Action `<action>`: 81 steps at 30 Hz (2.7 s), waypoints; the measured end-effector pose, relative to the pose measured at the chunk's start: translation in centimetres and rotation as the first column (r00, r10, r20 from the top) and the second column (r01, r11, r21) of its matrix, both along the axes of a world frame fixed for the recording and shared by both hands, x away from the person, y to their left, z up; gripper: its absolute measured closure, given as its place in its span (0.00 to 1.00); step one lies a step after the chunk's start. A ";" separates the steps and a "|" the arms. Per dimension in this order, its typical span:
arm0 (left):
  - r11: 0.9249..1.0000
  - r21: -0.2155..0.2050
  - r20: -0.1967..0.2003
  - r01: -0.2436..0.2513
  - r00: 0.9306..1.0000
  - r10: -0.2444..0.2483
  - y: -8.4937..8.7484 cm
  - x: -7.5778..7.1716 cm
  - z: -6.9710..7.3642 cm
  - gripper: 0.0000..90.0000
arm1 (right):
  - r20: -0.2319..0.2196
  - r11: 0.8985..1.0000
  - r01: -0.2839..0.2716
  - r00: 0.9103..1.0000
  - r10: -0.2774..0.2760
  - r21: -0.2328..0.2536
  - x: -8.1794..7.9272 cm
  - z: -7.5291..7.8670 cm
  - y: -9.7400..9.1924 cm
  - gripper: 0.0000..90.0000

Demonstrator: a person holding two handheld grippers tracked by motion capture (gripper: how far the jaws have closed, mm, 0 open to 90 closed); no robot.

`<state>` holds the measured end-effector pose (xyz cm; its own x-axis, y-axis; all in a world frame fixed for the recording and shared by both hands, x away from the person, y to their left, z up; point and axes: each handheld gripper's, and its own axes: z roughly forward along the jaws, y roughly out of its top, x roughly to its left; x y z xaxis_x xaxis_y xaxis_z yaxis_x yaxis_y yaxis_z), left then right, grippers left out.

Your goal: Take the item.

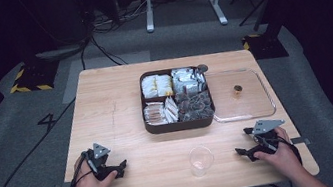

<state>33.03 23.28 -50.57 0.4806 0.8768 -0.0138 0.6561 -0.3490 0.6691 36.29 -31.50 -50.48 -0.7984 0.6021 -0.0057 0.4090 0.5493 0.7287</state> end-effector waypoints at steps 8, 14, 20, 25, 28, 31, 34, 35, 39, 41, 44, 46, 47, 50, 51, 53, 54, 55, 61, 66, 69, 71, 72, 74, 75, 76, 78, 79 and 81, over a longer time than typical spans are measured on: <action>1.000 -0.003 0.003 0.006 1.000 -0.006 0.0 -0.1 0.0 0.05 | -0.002 1.000 -0.007 1.000 0.007 0.001 0.1 0.0 0.0 0.11; 1.000 -0.004 0.008 -0.005 1.000 0.005 -0.1 -0.1 0.1 0.07 | -0.003 1.000 -0.006 1.000 0.006 0.001 0.1 0.0 0.0 0.11; 0.999 -0.014 0.016 -0.035 0.999 0.036 -0.6 0.1 0.3 0.16 | -0.002 1.000 -0.006 1.000 0.006 0.001 0.0 0.0 0.0 0.11; 0.999 0.017 -0.016 -0.038 0.999 0.038 -0.9 0.0 1.4 0.35 | -0.001 1.000 -0.006 1.000 0.006 0.001 0.0 0.0 0.0 0.11; 0.999 -0.012 -0.020 -0.038 0.999 0.038 -1.2 0.0 2.0 0.35 | -0.002 1.000 -0.005 1.000 0.005 0.001 0.0 0.0 0.0 0.11; 0.999 -0.046 -0.004 -0.007 1.000 0.007 -2.1 0.1 3.9 0.36 | -0.002 1.000 0.003 1.000 -0.003 0.000 0.1 0.0 0.0 0.11; 0.997 -0.073 0.019 0.018 1.000 -0.017 -2.8 0.3 5.2 0.36 | -0.004 1.000 0.006 1.000 -0.006 0.002 0.0 0.0 0.0 0.12; 0.997 -0.073 0.019 0.018 1.000 -0.017 -2.8 0.3 5.2 0.36 | -0.004 1.000 0.006 1.000 -0.006 0.002 0.0 0.0 0.0 0.12; 0.995 -0.083 0.027 0.063 0.998 -0.061 -3.8 1.0 7.0 0.38 | -0.004 1.000 0.006 1.000 -0.006 0.003 0.0 0.0 0.0 0.12; 0.993 -0.082 0.031 0.079 0.997 -0.077 -4.2 1.1 7.6 0.38 | -0.004 1.000 0.006 1.000 -0.006 0.003 0.0 0.0 0.0 0.12; 0.989 -0.107 0.044 0.105 0.994 -0.101 -4.5 1.3 8.5 0.37 | -0.004 1.000 0.006 1.000 -0.006 0.003 0.0 0.0 0.0 0.12; 0.982 -0.136 0.052 0.129 0.991 -0.123 -4.8 1.4 8.9 0.37 | -0.004 1.000 0.006 1.000 -0.006 0.003 0.0 0.0 0.0 0.12; 0.979 -0.152 0.053 0.140 0.990 -0.133 -4.9 1.5 9.1 0.37 | -0.004 1.000 0.006 1.000 -0.006 0.003 0.0 0.0 0.0 0.12; 0.977 -0.125 0.041 0.174 0.985 -0.170 -5.2 1.9 9.9 0.35 | -0.004 1.000 0.004 1.000 -0.004 0.003 0.1 0.0 0.0 0.12; 0.977 -0.125 0.041 0.174 0.985 -0.170 -5.2 1.9 9.9 0.35 | -0.004 1.000 0.004 1.000 -0.004 0.003 0.1 0.0 0.0 0.12; 0.976 -0.114 0.038 0.187 0.982 -0.184 -5.3 2.1 10.3 0.35 | -0.001 1.000 -0.002 1.000 0.002 0.002 0.2 0.0 0.0 0.12; 0.974 -0.113 0.035 0.195 0.981 -0.192 -5.3 2.2 10.5 0.35 | -0.001 1.000 -0.006 1.000 0.006 0.003 0.2 0.0 0.0 0.12; 0.973 -0.122 0.044 0.197 0.980 -0.193 -5.3 2.4 10.7 0.35 | -0.001 1.000 -0.008 1.000 0.008 0.003 0.2 0.0 0.0 0.12; 0.971 -0.128 0.063 0.200 0.979 -0.193 -6.1 3.2 11.4 0.36 | -0.001 1.000 -0.011 1.000 0.011 0.003 0.3 0.0 0.0 0.12; 0.970 -0.124 0.086 0.209 0.976 -0.200 -7.1 4.3 12.2 0.36 | -0.001 1.000 -0.013 1.000 0.013 0.002 0.3 0.0 0.0 0.12; 0.972 -0.119 0.096 0.200 0.977 -0.189 -8.0 5.6 12.9 0.35 | -0.001 1.000 -0.015 1.000 0.015 0.003 0.3 0.0 0.0 0.12; 0.974 -0.102 0.105 0.202 0.976 -0.192 -8.4 6.2 13.0 0.36 | -0.001 1.000 -0.015 1.000 0.015 0.003 0.3 0.0 0.0 0.12; 0.974 -0.108 0.106 0.201 0.976 -0.189 -8.8 6.5 13.1 0.36 | 0.000 1.000 -0.015 1.000 0.015 0.003 0.3 0.0 0.0 0.12; 0.973 -0.108 0.102 0.202 0.976 -0.192 -9.3 7.2 13.2 0.36 | -0.001 1.000 -0.015 1.000 0.015 0.003 0.3 0.0 0.0 0.12; 0.973 -0.108 0.102 0.202 0.976 -0.192 -9.3 7.2 13.2 0.36 | -0.001 1.000 -0.015 1.000 0.015 0.003 0.3 0.0 0.0 0.12; 0.973 -0.107 0.103 0.203 0.976 -0.192 -9.6 7.5 13.2 0.36 | -0.001 1.000 -0.015 1.000 0.015 0.003 0.3 0.0 0.0 0.12; 0.975 -0.099 0.108 0.200 0.976 -0.189 -10.2 8.2 13.3 0.36 | -0.001 1.000 -0.015 1.000 0.015 0.003 0.3 0.0 0.0 0.12; 0.975 -0.095 0.112 0.198 0.976 -0.188 -10.8 8.9 13.3 0.36 | -0.001 1.000 -0.016 1.000 0.016 0.003 0.3 0.0 0.0 0.12; 0.975 -0.095 0.111 0.203 0.975 -0.192 -11.2 9.5 13.3 0.36 | -0.001 1.000 -0.017 1.000 0.017 0.003 0.3 0.0 0.0 0.12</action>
